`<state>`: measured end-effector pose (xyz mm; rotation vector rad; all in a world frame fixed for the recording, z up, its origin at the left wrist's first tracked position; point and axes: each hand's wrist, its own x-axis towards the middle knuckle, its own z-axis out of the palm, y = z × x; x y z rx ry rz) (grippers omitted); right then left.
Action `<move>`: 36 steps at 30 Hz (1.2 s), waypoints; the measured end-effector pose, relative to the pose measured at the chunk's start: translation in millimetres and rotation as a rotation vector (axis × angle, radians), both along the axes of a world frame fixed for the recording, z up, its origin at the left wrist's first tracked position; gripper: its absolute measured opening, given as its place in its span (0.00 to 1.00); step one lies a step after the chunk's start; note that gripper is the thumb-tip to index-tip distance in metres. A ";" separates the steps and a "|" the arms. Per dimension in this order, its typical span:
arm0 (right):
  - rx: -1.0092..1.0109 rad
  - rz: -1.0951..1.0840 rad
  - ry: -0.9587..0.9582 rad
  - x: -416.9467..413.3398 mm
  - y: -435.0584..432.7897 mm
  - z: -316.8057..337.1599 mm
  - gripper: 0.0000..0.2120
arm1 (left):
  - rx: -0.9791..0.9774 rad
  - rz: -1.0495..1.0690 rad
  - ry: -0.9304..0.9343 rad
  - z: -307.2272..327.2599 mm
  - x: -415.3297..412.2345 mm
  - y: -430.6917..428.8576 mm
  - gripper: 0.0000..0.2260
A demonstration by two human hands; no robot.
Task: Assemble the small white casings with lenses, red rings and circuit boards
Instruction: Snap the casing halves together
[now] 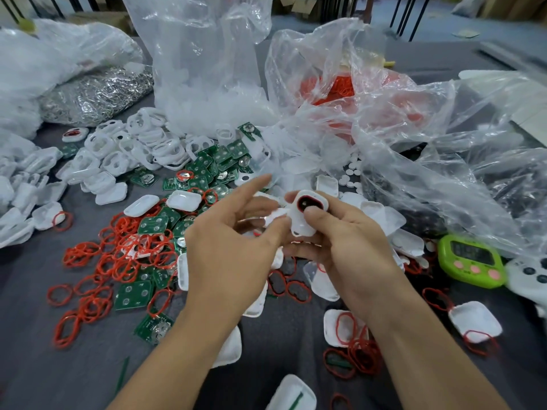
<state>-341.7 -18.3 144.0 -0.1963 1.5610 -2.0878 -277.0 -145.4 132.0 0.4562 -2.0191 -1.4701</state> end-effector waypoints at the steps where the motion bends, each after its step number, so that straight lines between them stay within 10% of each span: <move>1: -0.004 0.008 -0.008 0.0 1.1 0.9 0.12 | 0.023 -0.004 -0.022 1.0 -0.7 -1.8 0.22; 8: 0.011 0.102 0.003 0.8 0.3 -3.2 0.08 | 0.517 -0.404 -0.081 2.3 -5.9 2.7 0.15; 36: -0.015 0.311 0.034 2.7 2.4 2.8 0.11 | 0.559 -0.335 -0.128 8.1 -7.4 -0.7 0.15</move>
